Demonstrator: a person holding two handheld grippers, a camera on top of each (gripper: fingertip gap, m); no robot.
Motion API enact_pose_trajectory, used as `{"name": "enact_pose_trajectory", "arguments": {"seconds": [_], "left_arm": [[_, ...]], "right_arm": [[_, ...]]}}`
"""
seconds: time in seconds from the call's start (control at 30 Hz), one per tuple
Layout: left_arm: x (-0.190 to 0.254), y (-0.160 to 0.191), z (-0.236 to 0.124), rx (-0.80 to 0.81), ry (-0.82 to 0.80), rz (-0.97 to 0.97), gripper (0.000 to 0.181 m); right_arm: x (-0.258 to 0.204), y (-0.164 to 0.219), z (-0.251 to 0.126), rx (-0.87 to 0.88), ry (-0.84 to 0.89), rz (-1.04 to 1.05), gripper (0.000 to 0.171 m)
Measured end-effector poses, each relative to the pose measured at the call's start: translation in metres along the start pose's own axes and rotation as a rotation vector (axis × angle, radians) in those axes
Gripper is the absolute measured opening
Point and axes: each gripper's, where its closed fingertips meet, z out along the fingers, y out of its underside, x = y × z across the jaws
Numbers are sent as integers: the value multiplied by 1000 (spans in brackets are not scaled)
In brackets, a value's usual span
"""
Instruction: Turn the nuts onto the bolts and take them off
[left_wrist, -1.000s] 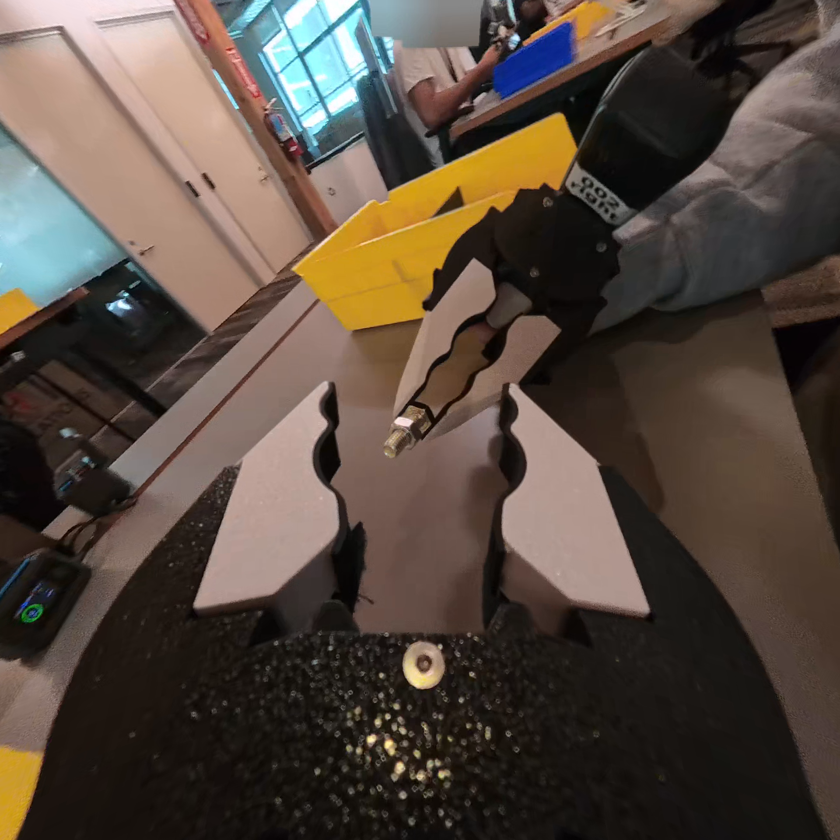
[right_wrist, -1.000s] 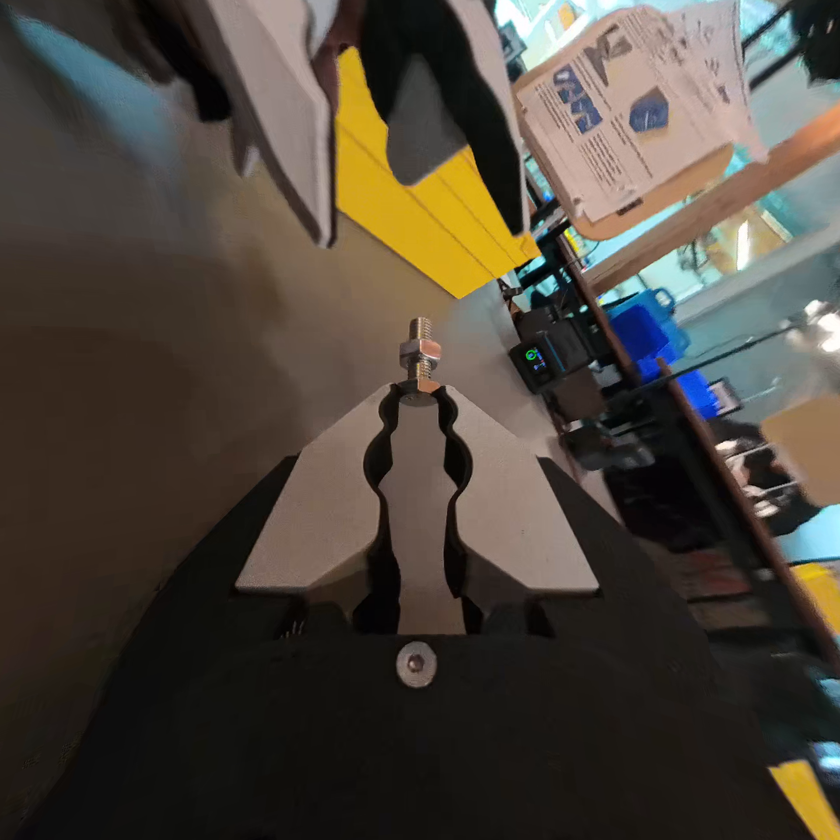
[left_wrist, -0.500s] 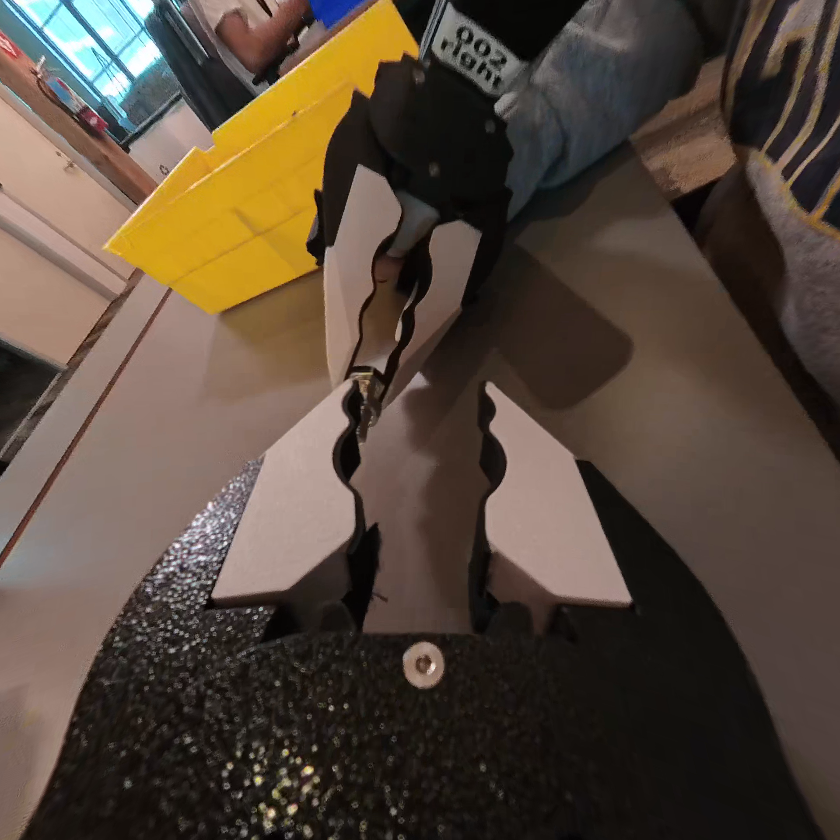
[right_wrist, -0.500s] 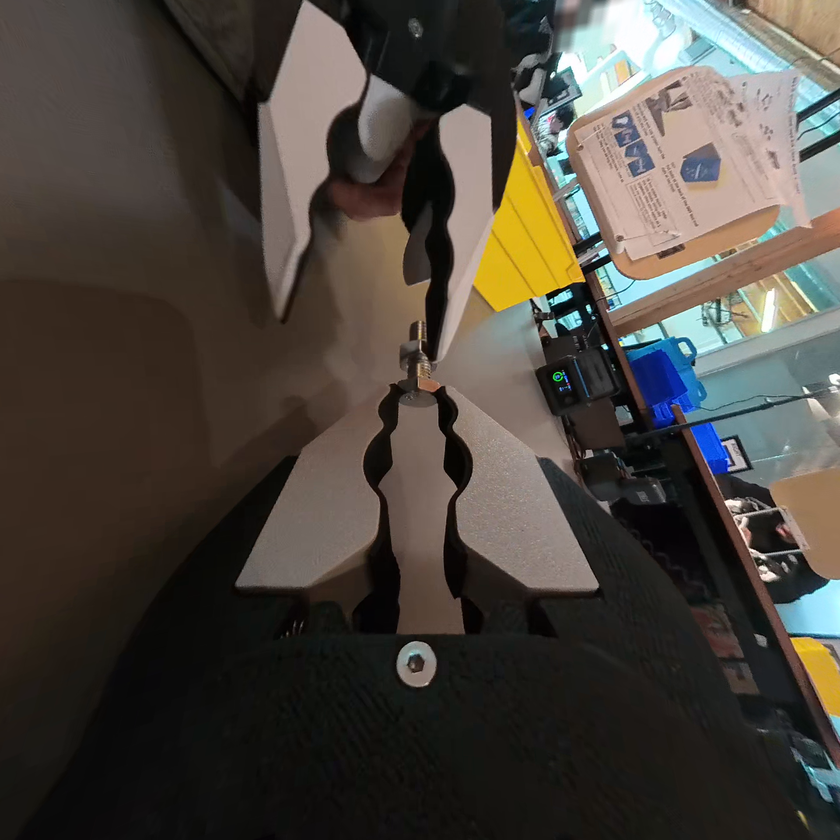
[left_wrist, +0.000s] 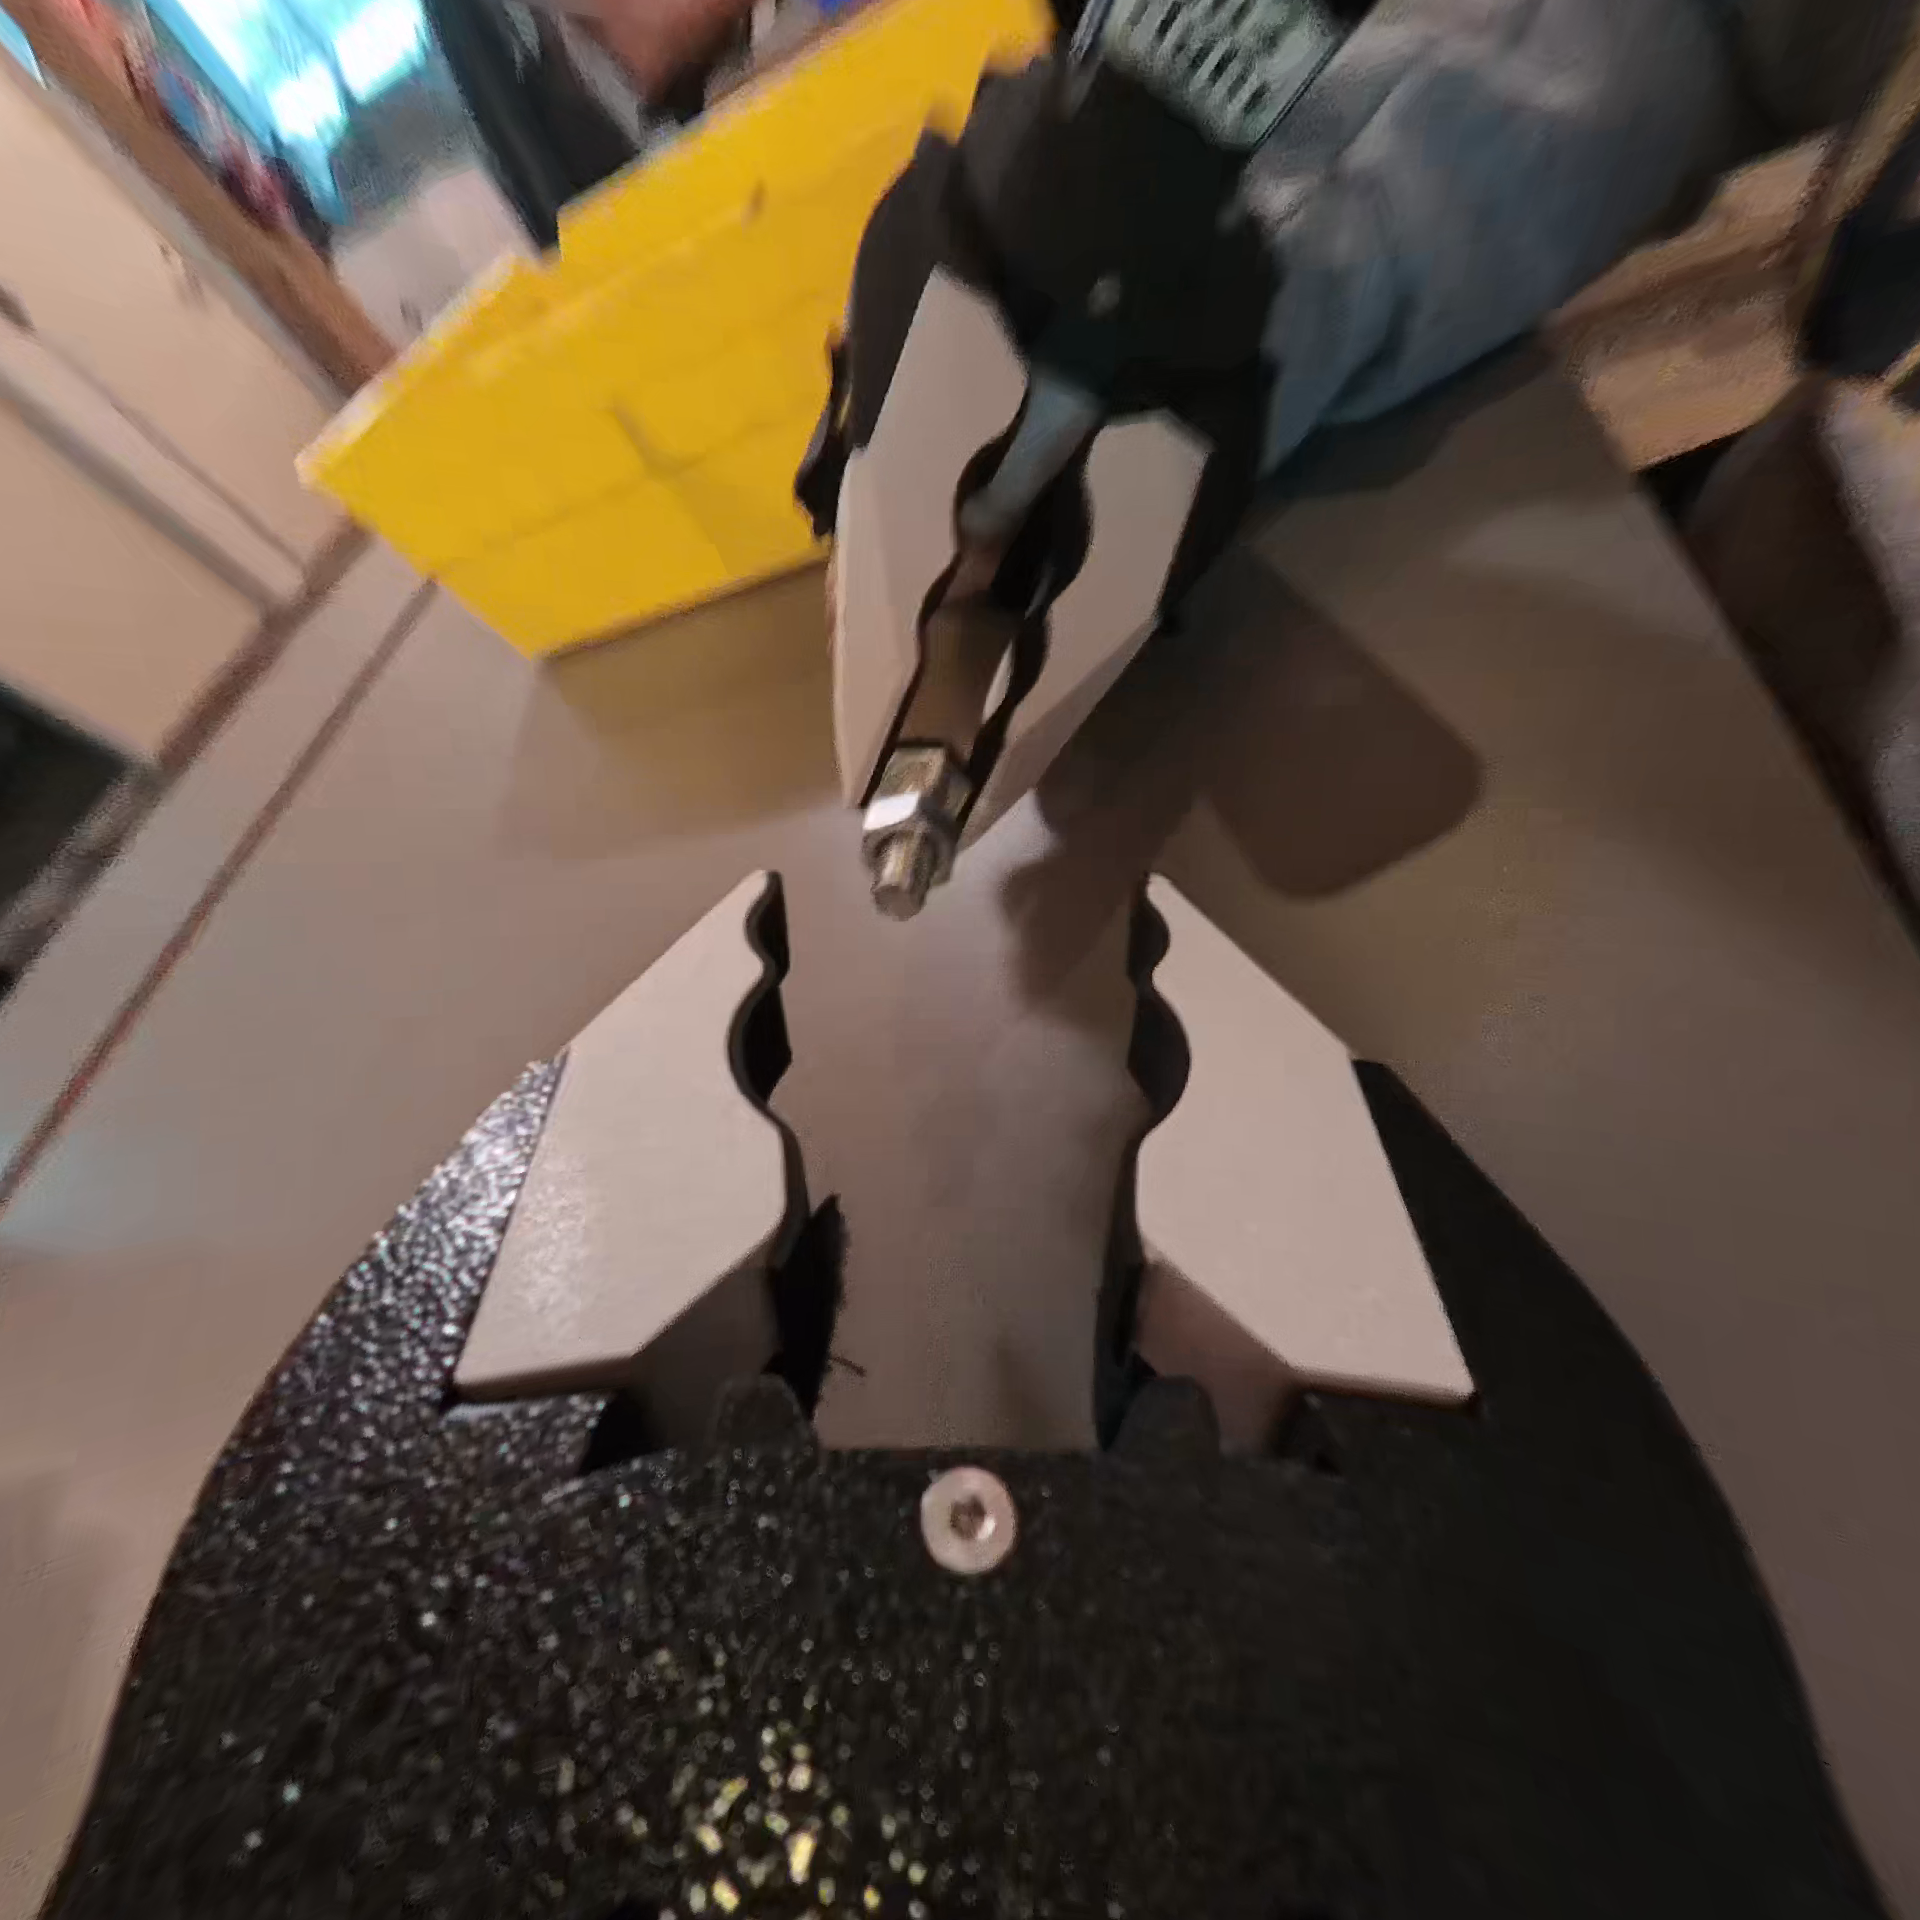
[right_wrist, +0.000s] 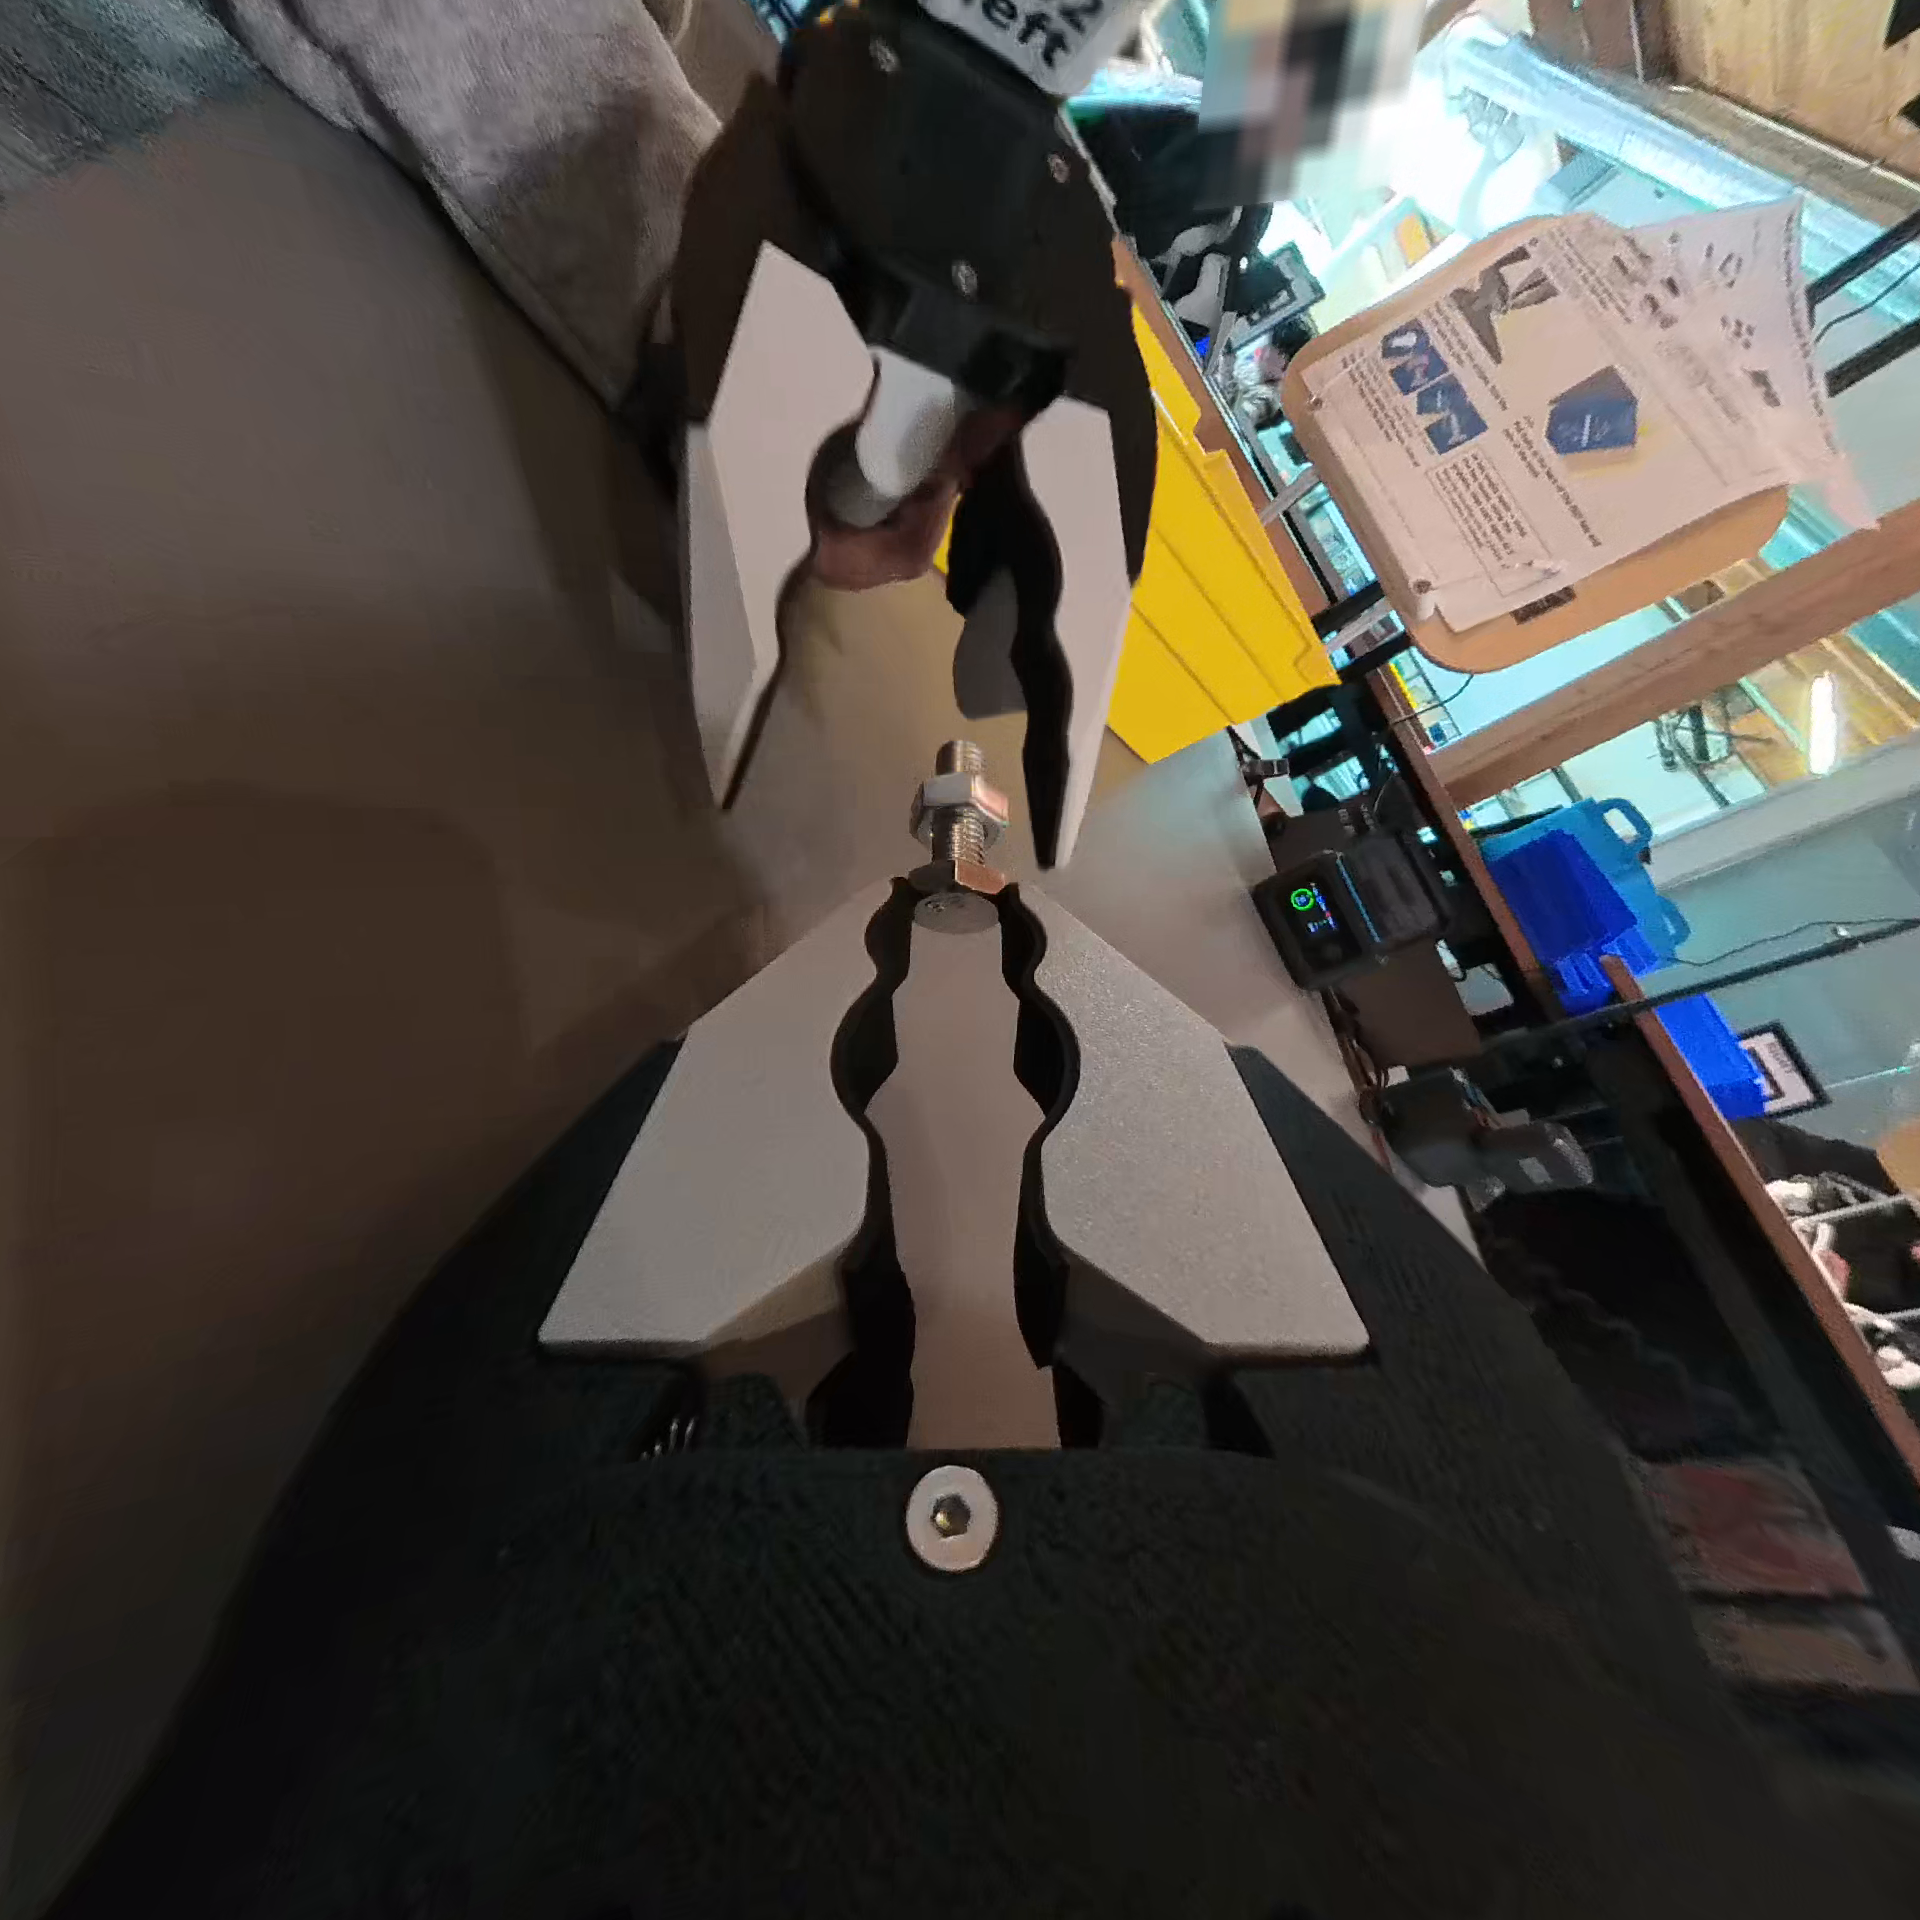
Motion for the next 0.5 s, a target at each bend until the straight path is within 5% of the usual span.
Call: {"name": "enact_pose_trajectory", "arguments": {"seconds": [0.1, 0.33, 0.5], "left_arm": [[18, -24, -10, 142, 30, 91, 60], [14, 7, 12, -80, 60, 5, 62], [14, -35, -11, 194, -38, 157, 47]], "right_arm": [[-2, -2, -1, 17, -20, 13, 16], [0, -9, -4, 56, -18, 27, 16], [0, -7, -3, 49, -19, 28, 16]]}}
